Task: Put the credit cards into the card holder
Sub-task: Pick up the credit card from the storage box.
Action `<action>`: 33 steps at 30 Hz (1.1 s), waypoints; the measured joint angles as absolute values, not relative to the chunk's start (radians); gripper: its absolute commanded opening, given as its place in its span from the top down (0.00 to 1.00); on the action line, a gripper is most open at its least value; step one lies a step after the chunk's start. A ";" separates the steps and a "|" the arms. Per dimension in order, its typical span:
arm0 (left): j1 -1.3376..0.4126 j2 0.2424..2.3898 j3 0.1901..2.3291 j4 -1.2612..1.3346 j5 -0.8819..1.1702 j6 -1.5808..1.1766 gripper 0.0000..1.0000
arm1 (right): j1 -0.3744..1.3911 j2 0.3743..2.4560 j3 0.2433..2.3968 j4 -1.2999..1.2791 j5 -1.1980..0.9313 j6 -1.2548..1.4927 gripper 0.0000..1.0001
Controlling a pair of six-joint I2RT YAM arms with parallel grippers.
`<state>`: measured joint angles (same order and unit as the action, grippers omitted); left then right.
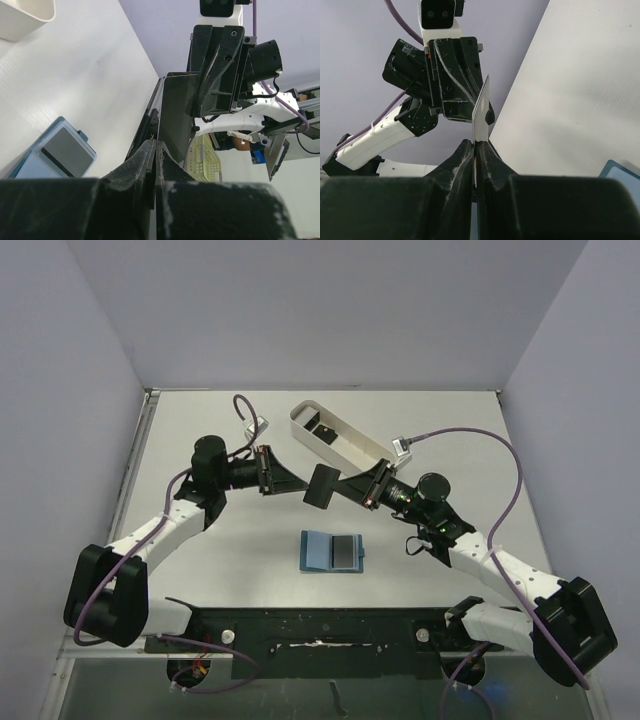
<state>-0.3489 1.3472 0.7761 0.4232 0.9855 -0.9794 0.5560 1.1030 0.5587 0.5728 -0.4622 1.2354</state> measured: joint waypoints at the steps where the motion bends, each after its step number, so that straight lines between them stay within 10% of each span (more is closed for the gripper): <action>1: -0.347 1.346 0.772 0.429 0.987 -0.987 1.00 | 0.556 1.103 0.558 0.570 -0.461 1.235 1.00; 8: -0.342 1.333 0.719 0.514 0.999 -1.046 0.62 | 0.556 1.103 0.545 0.576 -0.461 1.239 1.00; 15: -0.339 1.332 0.660 0.617 1.012 -1.099 0.54 | 0.556 1.103 0.542 0.583 -0.461 1.240 1.00; 23: -0.353 1.332 0.650 0.625 1.021 -1.084 0.99 | 0.556 1.103 0.542 0.600 -0.462 1.254 1.00; 33: -0.347 1.326 0.699 0.466 1.029 -0.950 1.00 | 0.545 1.104 0.538 0.550 -0.469 1.237 1.00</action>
<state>-0.3473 1.3262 0.6994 0.4664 1.0290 -0.9504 0.5449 1.1042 0.5385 0.5499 -0.4686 1.2366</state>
